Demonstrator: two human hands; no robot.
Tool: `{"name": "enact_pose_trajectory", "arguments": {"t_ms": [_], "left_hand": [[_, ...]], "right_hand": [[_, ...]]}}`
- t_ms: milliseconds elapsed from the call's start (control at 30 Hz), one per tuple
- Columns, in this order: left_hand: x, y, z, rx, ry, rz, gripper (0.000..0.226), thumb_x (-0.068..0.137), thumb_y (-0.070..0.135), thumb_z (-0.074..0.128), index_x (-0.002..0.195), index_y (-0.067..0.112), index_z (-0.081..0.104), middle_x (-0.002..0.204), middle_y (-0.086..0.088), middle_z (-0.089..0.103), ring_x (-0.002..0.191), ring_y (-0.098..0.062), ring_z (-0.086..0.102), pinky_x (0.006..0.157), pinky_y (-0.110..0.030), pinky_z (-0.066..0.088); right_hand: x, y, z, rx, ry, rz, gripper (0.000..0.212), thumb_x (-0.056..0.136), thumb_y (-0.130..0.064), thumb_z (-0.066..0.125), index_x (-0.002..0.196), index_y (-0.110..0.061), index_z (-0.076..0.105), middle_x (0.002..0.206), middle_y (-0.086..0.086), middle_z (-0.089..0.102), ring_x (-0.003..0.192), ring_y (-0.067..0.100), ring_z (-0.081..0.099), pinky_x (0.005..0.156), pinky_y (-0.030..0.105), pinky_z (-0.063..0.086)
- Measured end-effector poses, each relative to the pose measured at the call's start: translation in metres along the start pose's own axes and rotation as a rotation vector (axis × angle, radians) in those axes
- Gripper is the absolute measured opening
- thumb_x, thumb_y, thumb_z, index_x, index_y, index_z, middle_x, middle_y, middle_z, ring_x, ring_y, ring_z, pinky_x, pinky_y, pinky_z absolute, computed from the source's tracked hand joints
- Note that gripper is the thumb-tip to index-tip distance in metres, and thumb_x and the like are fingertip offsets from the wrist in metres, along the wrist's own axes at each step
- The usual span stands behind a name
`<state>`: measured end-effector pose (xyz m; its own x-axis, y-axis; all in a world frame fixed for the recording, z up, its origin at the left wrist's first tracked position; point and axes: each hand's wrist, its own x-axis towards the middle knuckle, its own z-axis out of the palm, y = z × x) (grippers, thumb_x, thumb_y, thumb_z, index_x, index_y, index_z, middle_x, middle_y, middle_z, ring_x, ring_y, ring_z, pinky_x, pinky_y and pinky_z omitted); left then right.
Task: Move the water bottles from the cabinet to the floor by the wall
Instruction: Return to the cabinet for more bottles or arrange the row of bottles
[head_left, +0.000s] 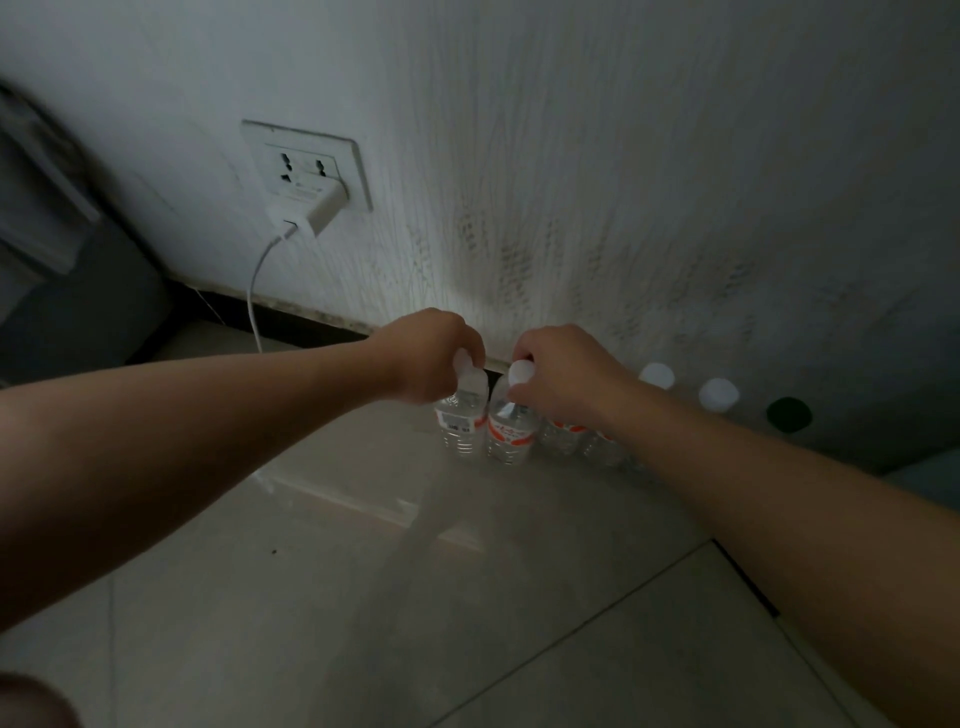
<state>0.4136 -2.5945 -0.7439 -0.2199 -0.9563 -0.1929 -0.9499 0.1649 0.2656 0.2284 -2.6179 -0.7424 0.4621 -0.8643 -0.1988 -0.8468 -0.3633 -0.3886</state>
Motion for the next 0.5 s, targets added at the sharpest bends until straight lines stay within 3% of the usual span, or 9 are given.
{"name": "enact_pose_trajectory", "arguments": {"t_ms": [133,267,367,500], "left_hand": [[0.001,-0.002,0.004,0.058,-0.031,-0.02,0.047,0.078,0.014,0.066,0.121,0.032,0.063,0.113,0.005,0.062,0.105,-0.018,0.058,0.086,-0.036,0.053],[-0.001,-0.001,0.007,0.108,-0.017,-0.056,0.052,0.084,0.041,0.069,0.132,0.027,0.053,0.121,0.0,0.06,0.109,-0.021,0.058,0.088,-0.035,0.05],[0.0,0.001,0.01,0.11,0.037,-0.109,0.048,0.088,0.055,0.059,0.122,0.021,0.057,0.108,-0.002,0.063,0.095,-0.02,0.059,0.079,-0.035,0.051],[0.002,0.002,0.013,0.12,0.091,-0.125,0.038,0.089,0.055,0.057,0.1,0.019,0.062,0.086,0.001,0.06,0.078,-0.017,0.056,0.061,-0.029,0.041]], "right_hand": [[-0.001,0.0,0.0,0.003,0.004,-0.004,0.02,0.082,-0.029,0.071,0.099,-0.02,0.065,0.098,-0.001,0.062,0.089,0.018,0.059,0.073,0.032,0.049],[-0.002,0.001,0.0,0.019,0.008,-0.004,0.017,0.084,-0.027,0.069,0.098,-0.018,0.066,0.096,-0.001,0.063,0.085,0.017,0.059,0.07,0.031,0.048],[-0.002,0.002,-0.001,0.016,0.008,-0.007,0.017,0.085,-0.027,0.068,0.099,-0.019,0.066,0.097,-0.001,0.063,0.087,0.017,0.059,0.072,0.031,0.049],[0.0,0.002,0.0,0.02,0.001,-0.007,0.017,0.084,-0.028,0.069,0.098,-0.02,0.065,0.097,-0.002,0.062,0.088,0.017,0.059,0.07,0.031,0.048]]}}
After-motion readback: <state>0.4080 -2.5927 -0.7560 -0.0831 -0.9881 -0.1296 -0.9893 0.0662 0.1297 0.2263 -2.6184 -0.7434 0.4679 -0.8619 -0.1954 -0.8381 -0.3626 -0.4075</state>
